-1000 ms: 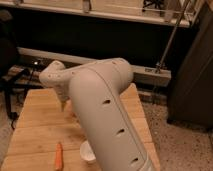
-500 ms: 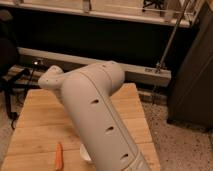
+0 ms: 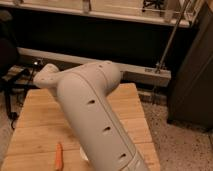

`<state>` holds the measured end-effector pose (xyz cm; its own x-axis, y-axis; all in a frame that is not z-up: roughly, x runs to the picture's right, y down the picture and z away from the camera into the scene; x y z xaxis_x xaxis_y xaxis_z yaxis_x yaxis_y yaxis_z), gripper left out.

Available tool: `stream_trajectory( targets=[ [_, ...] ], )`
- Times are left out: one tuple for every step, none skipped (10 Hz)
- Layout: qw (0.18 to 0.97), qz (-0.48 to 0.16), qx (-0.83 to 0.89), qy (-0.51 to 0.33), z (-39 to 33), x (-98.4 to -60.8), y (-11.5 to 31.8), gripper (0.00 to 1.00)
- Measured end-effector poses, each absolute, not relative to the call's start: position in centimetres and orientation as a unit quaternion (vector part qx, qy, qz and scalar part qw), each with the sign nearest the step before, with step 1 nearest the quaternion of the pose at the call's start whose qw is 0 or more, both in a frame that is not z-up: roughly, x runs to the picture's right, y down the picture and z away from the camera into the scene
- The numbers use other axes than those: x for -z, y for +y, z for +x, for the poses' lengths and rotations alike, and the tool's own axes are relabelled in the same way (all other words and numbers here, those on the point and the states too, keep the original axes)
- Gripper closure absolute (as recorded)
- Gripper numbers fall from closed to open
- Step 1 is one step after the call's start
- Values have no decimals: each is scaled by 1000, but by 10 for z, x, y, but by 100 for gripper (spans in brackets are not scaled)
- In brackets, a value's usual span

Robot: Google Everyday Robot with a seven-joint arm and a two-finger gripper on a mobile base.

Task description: Pick up the ceramic bowl

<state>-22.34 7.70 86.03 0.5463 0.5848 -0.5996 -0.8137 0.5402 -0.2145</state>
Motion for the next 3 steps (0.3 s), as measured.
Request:
stream_trajectory(
  targets=[
    [843, -243, -437, 199, -231, -840, 47, 100],
    [837, -249, -460, 163, -234, -820, 21, 100],
    [823, -272, -486, 114, -237, -792, -4, 100]
  ],
)
